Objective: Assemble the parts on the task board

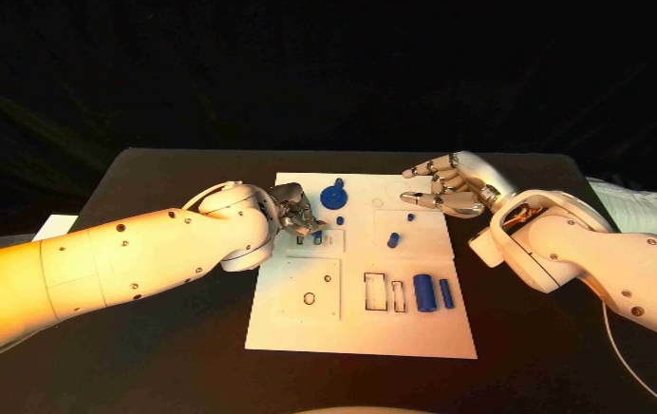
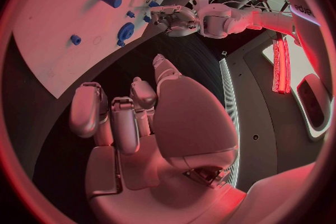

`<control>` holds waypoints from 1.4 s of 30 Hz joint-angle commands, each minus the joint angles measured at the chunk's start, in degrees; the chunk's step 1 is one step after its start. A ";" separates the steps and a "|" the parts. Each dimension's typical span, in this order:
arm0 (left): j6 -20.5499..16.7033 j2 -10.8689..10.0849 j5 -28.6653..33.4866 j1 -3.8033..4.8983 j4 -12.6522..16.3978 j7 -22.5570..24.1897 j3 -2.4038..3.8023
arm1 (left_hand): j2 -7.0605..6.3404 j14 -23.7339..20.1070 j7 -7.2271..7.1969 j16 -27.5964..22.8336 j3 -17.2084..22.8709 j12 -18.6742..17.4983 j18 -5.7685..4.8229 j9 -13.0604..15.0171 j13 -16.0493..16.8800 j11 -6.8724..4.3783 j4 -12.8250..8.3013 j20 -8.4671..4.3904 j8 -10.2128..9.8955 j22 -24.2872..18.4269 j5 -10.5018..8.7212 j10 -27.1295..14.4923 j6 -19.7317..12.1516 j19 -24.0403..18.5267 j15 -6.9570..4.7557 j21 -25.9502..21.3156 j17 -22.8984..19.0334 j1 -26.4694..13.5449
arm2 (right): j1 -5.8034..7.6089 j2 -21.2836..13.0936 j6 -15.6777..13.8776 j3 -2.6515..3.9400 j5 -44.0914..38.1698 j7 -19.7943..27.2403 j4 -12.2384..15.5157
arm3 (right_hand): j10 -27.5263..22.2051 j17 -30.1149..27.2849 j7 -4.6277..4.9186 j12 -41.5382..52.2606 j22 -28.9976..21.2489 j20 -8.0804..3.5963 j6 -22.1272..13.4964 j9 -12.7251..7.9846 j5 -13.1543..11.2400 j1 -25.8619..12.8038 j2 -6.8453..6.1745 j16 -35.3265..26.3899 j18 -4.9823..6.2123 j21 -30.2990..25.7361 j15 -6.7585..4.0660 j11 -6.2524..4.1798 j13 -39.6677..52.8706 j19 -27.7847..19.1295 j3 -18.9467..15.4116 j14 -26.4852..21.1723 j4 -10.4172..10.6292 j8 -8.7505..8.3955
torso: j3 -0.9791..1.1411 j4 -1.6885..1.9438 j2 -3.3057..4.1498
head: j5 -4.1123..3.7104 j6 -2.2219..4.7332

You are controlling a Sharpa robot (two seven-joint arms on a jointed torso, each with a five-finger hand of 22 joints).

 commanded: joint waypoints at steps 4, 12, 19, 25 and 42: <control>-0.49 0.46 -3.93 -0.44 -0.36 0.20 0.04 | -0.17 6.01 -0.42 0.17 8.98 0.23 -1.14 0.20 0.08 0.03 -8.22 -0.06 0.26 2.76 -0.85 0.53 0.27 0.33 -0.15 0.23 15.09 -0.58 | -0.06 0.07 0.76 0.00 -0.24 0.49 0.11 | -0.09 8.93 0.12 -0.12 -0.16 0.00 0.48 0.09 -0.21 -0.58 0.47 -0.26 0.64 -0.43 -0.25 0.07 -0.11 -0.24 -0.29 4.55 0.28 -0.10 | -0.06 0.00 0.09 | -0.02 0.01; 0.85 0.91 -4.16 -0.80 -0.87 -0.12 0.04 | -0.77 6.01 -0.54 0.17 9.05 0.16 -1.11 0.32 0.01 -0.04 -8.18 -0.11 0.20 2.66 -2.13 0.49 0.44 0.25 -0.20 0.14 15.09 -1.07 | -0.06 0.10 0.84 -0.01 -0.02 0.55 0.11 | -0.12 8.86 0.12 -0.18 -0.21 0.00 0.50 0.09 -0.21 -0.69 0.55 -0.30 0.65 -0.46 -0.25 0.08 -0.18 -0.27 -0.33 4.54 0.36 -0.11 | -0.04 -0.03 0.13 | -0.06 -0.13; 0.70 1.36 -4.19 -1.18 -1.50 0.01 0.03 | -0.88 6.01 -0.57 0.17 8.97 0.36 -1.15 0.35 0.24 -0.06 -8.13 -0.13 0.23 2.85 -2.23 0.62 0.56 0.36 -0.22 0.24 15.09 -1.24 | -0.06 0.10 0.92 -0.01 0.17 0.60 0.14 | -0.12 8.86 0.12 -0.18 -0.21 0.00 0.50 0.09 -0.21 -0.69 0.55 -0.30 0.65 -0.46 -0.25 0.08 -0.18 -0.27 -0.33 4.54 0.37 -0.11 | -0.06 0.00 0.13 | -0.18 -0.31; 1.30 1.46 -4.20 -1.39 -1.39 -0.06 0.03 | -1.07 6.01 -0.65 0.17 8.80 0.55 -1.18 0.41 0.44 -0.12 -8.08 -0.17 0.30 2.97 -2.27 0.76 0.79 0.42 -0.26 0.30 15.09 -1.44 | -0.06 0.09 1.01 -0.01 0.22 0.62 0.13 | -0.12 8.86 0.12 -0.18 -0.21 0.00 0.50 0.09 -0.21 -0.69 0.55 -0.30 0.65 -0.46 -0.25 0.08 -0.18 -0.27 -0.33 4.54 0.37 -0.11 | -0.05 -0.02 0.07 | -0.19 -0.47; 3.79 0.89 -4.27 -1.56 -0.76 0.08 0.04 | -3.52 6.01 -0.94 0.17 9.69 1.25 -1.30 0.31 1.27 -0.41 -9.68 -0.36 0.04 3.53 -2.24 1.28 1.98 0.67 -0.45 0.54 15.09 -0.43 | -0.16 0.15 1.40 -0.03 0.27 0.64 -0.04 | -0.13 8.83 0.12 -0.16 -0.27 0.00 0.52 0.08 -0.17 -0.98 0.75 -0.33 0.67 -0.51 -0.25 0.08 -0.23 -0.31 -0.47 4.53 0.60 -0.12 | -0.03 0.05 0.09 | -0.23 -0.79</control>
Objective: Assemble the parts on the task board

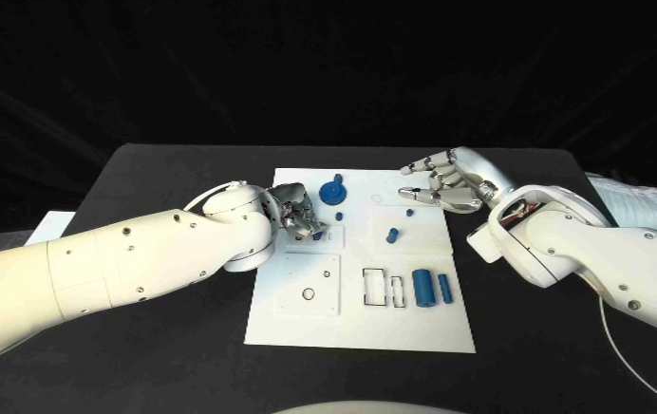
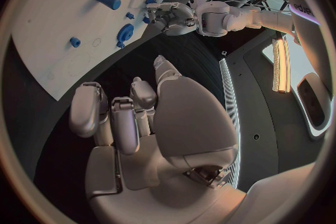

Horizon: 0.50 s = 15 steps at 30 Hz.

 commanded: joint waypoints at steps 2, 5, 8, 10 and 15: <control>2.33 -0.16 -0.32 -0.35 -0.06 -0.20 -0.23 | -1.06 6.01 -0.42 0.17 7.76 0.26 -0.42 0.01 0.14 0.08 -8.23 -0.05 -0.06 3.60 -0.24 0.41 0.87 0.38 -0.46 0.26 15.10 0.15 | -0.13 0.10 1.00 -0.01 -0.07 0.61 -0.03 | -0.13 8.79 -0.08 -0.16 -0.05 0.00 0.32 0.08 -0.17 -0.32 0.08 -0.33 0.67 -0.29 -0.25 0.08 -0.10 -0.31 -0.07 4.53 0.20 -0.12 | 0.03 -0.03 0.01 | 0.13 -0.09; 2.24 -0.23 -0.41 -0.35 -0.05 -0.17 -0.23 | -1.47 6.01 -0.46 0.17 7.52 0.33 -0.44 0.01 0.21 0.05 -8.37 -0.06 -0.02 3.70 -0.24 0.47 1.23 0.43 -0.48 0.31 15.10 0.08 | -0.16 0.13 1.01 -0.01 -0.04 0.65 -0.06 | -0.13 8.79 -0.08 -0.16 -0.05 0.00 0.32 0.08 -0.17 -0.32 0.08 -0.33 0.67 -0.29 -0.25 0.08 -0.10 -0.31 -0.07 4.53 0.20 -0.12 | 0.04 -0.04 0.02 | 0.15 -0.15; 1.96 -0.27 -0.94 -0.35 -0.02 -0.07 -0.23 | -1.78 6.01 -0.50 0.17 7.19 0.40 -0.46 0.02 0.27 0.03 -8.44 -0.08 0.04 3.80 -0.24 0.52 1.57 0.48 -0.50 0.36 15.10 -0.08 | -0.19 0.16 1.02 -0.01 0.01 0.72 -0.10 | -0.13 8.79 -0.08 -0.16 -0.05 0.00 0.32 0.08 -0.17 -0.32 0.08 -0.33 0.67 -0.29 -0.25 0.08 -0.10 -0.31 -0.07 4.53 0.20 -0.12 | 0.04 0.00 0.02 | 0.20 -0.19; 1.77 -0.30 -1.36 -0.35 0.00 -0.01 -0.23 | -1.85 6.01 -0.52 0.17 7.09 0.44 -0.46 0.03 0.30 0.02 -8.46 -0.08 0.06 3.83 -0.24 0.54 1.66 0.50 -0.50 0.37 15.10 -0.11 | -0.21 0.18 1.04 -0.01 0.03 0.75 -0.11 | -0.15 8.69 -0.08 -0.19 -0.14 0.00 0.32 0.08 -0.14 -0.44 0.16 -0.39 0.68 -0.34 -0.25 0.08 -0.14 -0.36 -0.12 4.51 0.30 -0.13 | 0.03 0.01 0.04 | 0.23 -0.19; 1.52 -0.37 -1.91 -0.36 0.02 0.07 -0.23 | -2.04 6.01 -0.56 0.17 6.77 0.54 -0.48 0.05 0.41 -0.01 -8.49 -0.10 0.11 3.91 -0.24 0.62 1.91 0.54 -0.52 0.41 15.10 -0.25 | -0.24 0.22 1.09 -0.01 0.06 0.84 -0.15 | -0.19 8.66 -0.07 -0.25 -0.20 0.00 0.32 0.08 -0.14 -0.46 0.17 -0.41 0.70 -0.37 -0.25 0.09 -0.19 -0.40 -0.13 4.50 0.32 -0.13 | 0.02 -0.07 0.01 | 0.27 -0.25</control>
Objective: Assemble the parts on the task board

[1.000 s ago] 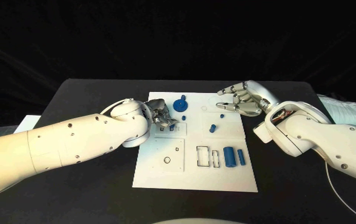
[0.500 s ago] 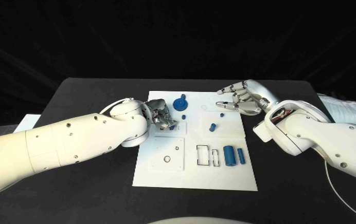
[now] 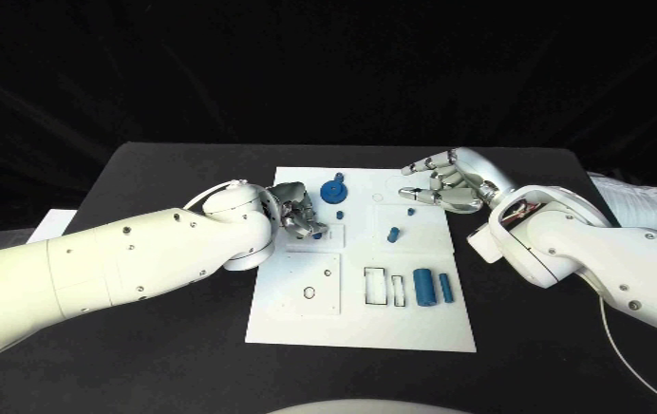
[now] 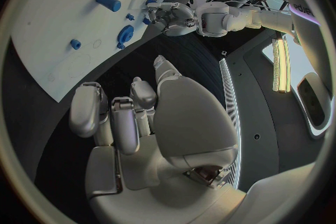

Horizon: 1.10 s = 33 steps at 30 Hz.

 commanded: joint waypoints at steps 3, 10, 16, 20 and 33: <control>1.22 -0.12 -1.17 -0.27 0.01 -0.10 -0.20 | -0.62 6.01 -0.41 0.18 7.14 0.34 -0.50 0.15 0.08 -0.14 -7.79 -0.01 0.36 4.00 -0.25 0.38 1.04 0.49 -0.54 0.23 15.05 -0.15 | -0.09 0.08 0.89 0.00 -0.04 0.75 -0.01 | -0.19 8.67 -0.07 -0.25 -0.05 0.00 0.32 0.08 -0.14 -0.46 0.17 -0.18 0.70 -0.37 -0.25 0.09 -0.09 -0.40 -0.13 4.50 0.32 -0.13 | -0.01 -0.05 -0.02 | 0.03 -0.09; 1.23 -0.20 -1.22 -0.28 0.22 -0.05 -0.20 | -1.03 6.01 -0.55 0.18 6.13 0.52 -0.55 0.25 0.27 -0.23 -7.52 -0.07 0.49 4.26 -0.23 0.51 1.46 0.64 -0.61 0.36 15.05 -0.87 | -0.12 0.09 1.01 -0.01 -0.03 0.77 -0.03 | -0.19 8.67 -0.07 -0.25 -0.05 0.00 0.32 0.08 -0.14 -0.46 0.17 -0.18 0.70 -0.37 -0.25 0.09 -0.09 -0.40 -0.13 4.50 0.32 -0.13 | -0.02 -0.05 -0.02 | -0.08 -0.19; 1.30 -0.40 -0.79 -0.29 0.48 -0.06 -0.19 | -1.59 6.01 -0.78 0.18 4.46 0.79 -0.61 0.44 0.56 -0.40 -6.92 -0.17 0.68 4.60 -0.08 0.73 1.91 0.86 -0.75 0.53 15.05 -2.21 | -0.17 0.05 1.14 -0.01 -0.02 0.77 -0.03 | -0.19 8.67 -0.07 -0.25 -0.05 0.00 0.32 0.08 -0.14 -0.46 0.17 -0.18 0.70 -0.37 -0.25 0.09 -0.09 -0.40 -0.13 4.50 0.32 -0.13 | -0.03 -0.01 0.00 | -0.14 -0.24; 1.29 -0.53 -0.52 -0.29 0.59 -0.20 -0.18 | -1.61 6.01 -0.95 0.18 3.00 1.05 -0.66 0.64 0.84 -0.53 -6.15 -0.28 0.85 4.84 0.44 0.94 2.13 1.02 -0.87 0.65 15.05 -3.50 | -0.21 0.04 1.24 -0.01 -0.01 0.76 -0.03 | -0.25 8.60 -0.07 -0.32 -0.18 0.00 0.33 0.07 -0.10 -0.53 0.23 -0.22 0.72 -0.45 -0.24 0.09 -0.18 -0.48 -0.19 4.49 0.38 -0.14 | -0.03 -0.01 -0.05 | -0.14 -0.30; 1.00 -0.67 0.44 -0.30 0.65 -0.54 -0.16 | -0.77 6.01 -1.33 0.18 0.74 1.81 -0.78 1.08 1.67 -0.86 -4.71 -0.55 1.23 5.41 0.61 1.60 2.58 1.38 -1.14 0.92 15.05 -5.12 | -0.28 0.09 1.40 -0.01 -0.01 0.71 -0.04 | -0.25 8.60 -0.07 -0.32 -0.18 0.00 0.33 0.07 -0.10 -0.53 0.23 -0.22 0.72 -0.45 -0.24 0.09 -0.18 -0.48 -0.19 4.49 0.38 -0.14 | -0.02 -0.06 0.01 | -0.23 -0.26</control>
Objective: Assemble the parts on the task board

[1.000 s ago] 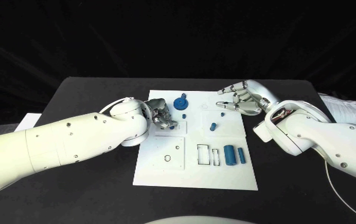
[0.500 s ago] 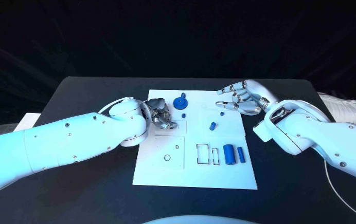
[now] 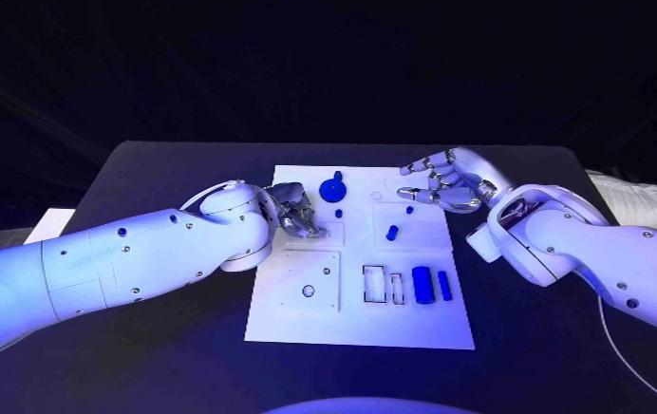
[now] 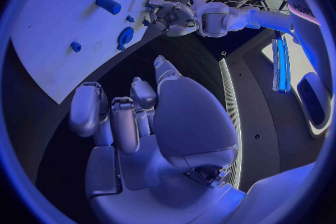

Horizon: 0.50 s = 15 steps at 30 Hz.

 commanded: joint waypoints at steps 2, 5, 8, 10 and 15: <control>0.91 -0.03 0.85 -0.11 -0.17 -0.67 -0.08 | 0.59 6.03 -1.43 0.18 -0.46 0.16 -0.80 0.49 0.10 -0.08 0.36 -0.17 0.24 5.47 0.18 0.41 1.87 0.60 -0.34 0.27 15.08 -0.51 | -0.08 0.07 0.92 0.00 -0.14 0.52 0.04 | -0.25 8.62 -0.07 -0.32 -0.05 0.00 0.33 0.08 -0.10 -0.54 0.23 -0.23 0.72 -0.16 -0.24 0.09 -0.05 -0.48 -0.03 4.49 0.22 -0.14 | 0.02 -0.04 0.04 | -0.03 0.02; 0.97 0.00 1.15 -0.11 -0.27 -0.77 -0.08 | 0.70 6.03 -1.45 0.18 -0.52 0.16 -0.81 0.51 0.09 -0.09 0.46 -0.19 0.24 5.49 0.19 0.42 1.87 0.61 -0.36 0.27 15.08 -0.57 | -0.08 0.07 0.94 0.00 -0.14 0.49 0.04 | -0.25 8.62 -0.07 -0.32 -0.05 0.00 0.33 0.08 -0.10 -0.54 0.23 -0.23 0.72 -0.16 -0.24 0.09 -0.05 -0.48 -0.03 4.49 0.22 -0.14 | 0.02 -0.01 0.02 | -0.07 0.03; 1.12 0.06 1.39 -0.11 -0.40 -0.84 -0.08 | 0.83 6.03 -1.47 0.18 -0.59 0.17 -0.81 0.53 0.10 -0.10 0.59 -0.20 0.24 5.49 0.19 0.43 1.88 0.62 -0.38 0.27 15.08 -0.66 | -0.08 0.08 1.00 0.00 -0.14 0.45 0.04 | -0.25 8.62 -0.07 -0.32 -0.05 0.00 0.33 0.08 -0.10 -0.54 0.23 -0.23 0.72 -0.16 -0.24 0.09 -0.05 -0.48 -0.03 4.49 0.22 -0.14 | 0.03 0.00 -0.01 | -0.06 0.00; 1.33 0.10 1.74 -0.11 -0.51 -0.95 -0.08 | 0.86 6.03 -1.47 0.18 -0.63 0.17 -0.80 0.54 0.11 -0.11 0.65 -0.21 0.24 5.49 0.20 0.44 1.87 0.61 -0.38 0.27 15.08 -0.70 | -0.08 0.08 1.05 0.00 -0.14 0.43 0.04 | -0.25 8.62 -0.07 -0.32 -0.05 0.00 0.33 0.08 -0.10 -0.54 0.23 -0.23 0.72 -0.16 -0.24 0.09 -0.05 -0.48 -0.03 4.49 0.22 -0.14 | 0.04 0.01 -0.02 | -0.04 0.00; 2.01 0.19 2.53 -0.10 -0.77 -1.32 -0.08 | 1.06 6.03 -1.47 0.18 -1.30 0.10 -0.78 0.66 0.05 -0.12 1.42 -0.27 0.24 5.39 0.20 0.42 1.79 0.56 -0.42 0.18 15.08 -1.41 | -0.08 0.08 1.17 0.00 -0.14 0.35 0.03 | -0.25 8.62 -0.07 -0.32 -0.05 0.00 0.33 0.08 -0.10 -0.54 0.23 -0.23 0.72 -0.16 -0.24 0.09 -0.05 -0.48 -0.03 4.49 0.22 -0.14 | 0.05 -0.05 -0.01 | 0.00 0.04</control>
